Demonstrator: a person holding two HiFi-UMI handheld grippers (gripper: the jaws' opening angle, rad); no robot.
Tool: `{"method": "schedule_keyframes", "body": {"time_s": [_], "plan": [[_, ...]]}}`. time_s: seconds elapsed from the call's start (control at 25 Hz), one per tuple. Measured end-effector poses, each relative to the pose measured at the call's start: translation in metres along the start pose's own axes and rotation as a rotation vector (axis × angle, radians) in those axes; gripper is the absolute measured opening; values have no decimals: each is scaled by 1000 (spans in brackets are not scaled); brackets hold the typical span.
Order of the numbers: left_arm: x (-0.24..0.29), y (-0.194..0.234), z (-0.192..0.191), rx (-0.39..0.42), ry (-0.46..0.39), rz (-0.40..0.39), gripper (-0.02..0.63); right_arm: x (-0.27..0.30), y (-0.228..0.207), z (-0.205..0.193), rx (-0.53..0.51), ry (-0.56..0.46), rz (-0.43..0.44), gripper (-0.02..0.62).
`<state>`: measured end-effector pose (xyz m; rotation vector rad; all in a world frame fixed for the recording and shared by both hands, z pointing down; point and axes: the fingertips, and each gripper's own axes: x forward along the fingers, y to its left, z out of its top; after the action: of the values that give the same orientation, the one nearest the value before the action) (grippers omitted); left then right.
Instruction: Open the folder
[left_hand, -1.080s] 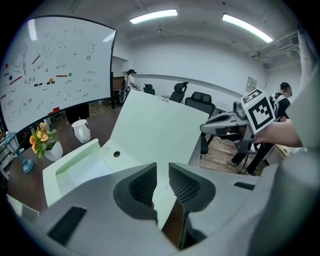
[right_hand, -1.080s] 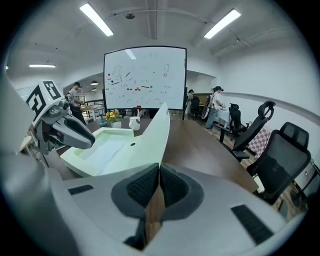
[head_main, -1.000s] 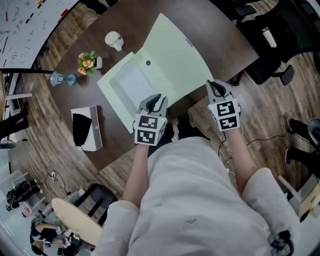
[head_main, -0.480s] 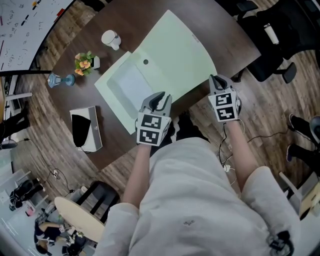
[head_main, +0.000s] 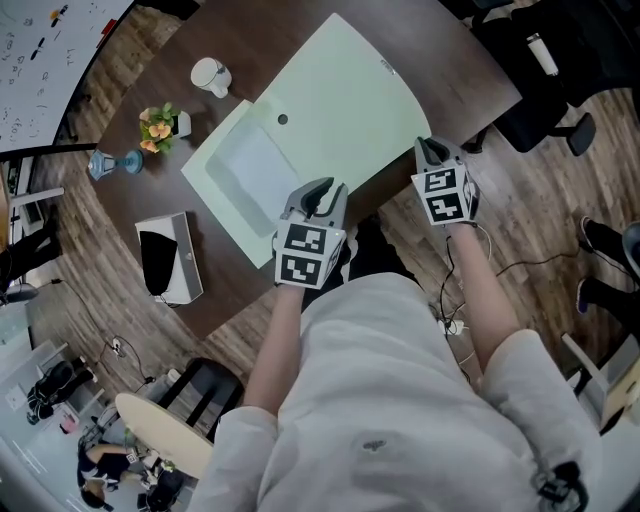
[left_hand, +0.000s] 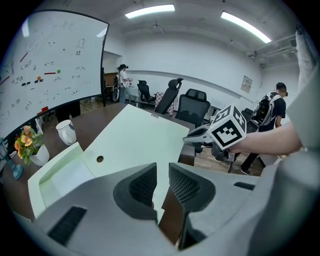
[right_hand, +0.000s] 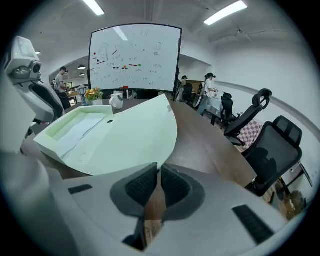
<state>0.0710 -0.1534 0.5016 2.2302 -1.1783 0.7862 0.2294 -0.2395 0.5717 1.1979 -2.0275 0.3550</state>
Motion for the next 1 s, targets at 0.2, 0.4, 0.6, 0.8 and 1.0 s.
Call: {"method": "schedule_keyframes", "body": {"time_s": [0.2,0.4,0.6,0.8,1.0], "plan": [[3,-2,-2,-3,14,-3,77,13,-3,-6,22,23,9,32],[7,-4,-5,-5,24,-16,77,23,-7,-11,51,53,10,35],[10,-2,-4,-9,26,-19,77,30,-9,-15,43,85,-1,41],[11,0,-6,-18,32,-18,77,34,-9,-20,34,114,-19,49],[10,1,-5,-13,31,-12,77,37,-10,-22,27,147,-36,57]]}}
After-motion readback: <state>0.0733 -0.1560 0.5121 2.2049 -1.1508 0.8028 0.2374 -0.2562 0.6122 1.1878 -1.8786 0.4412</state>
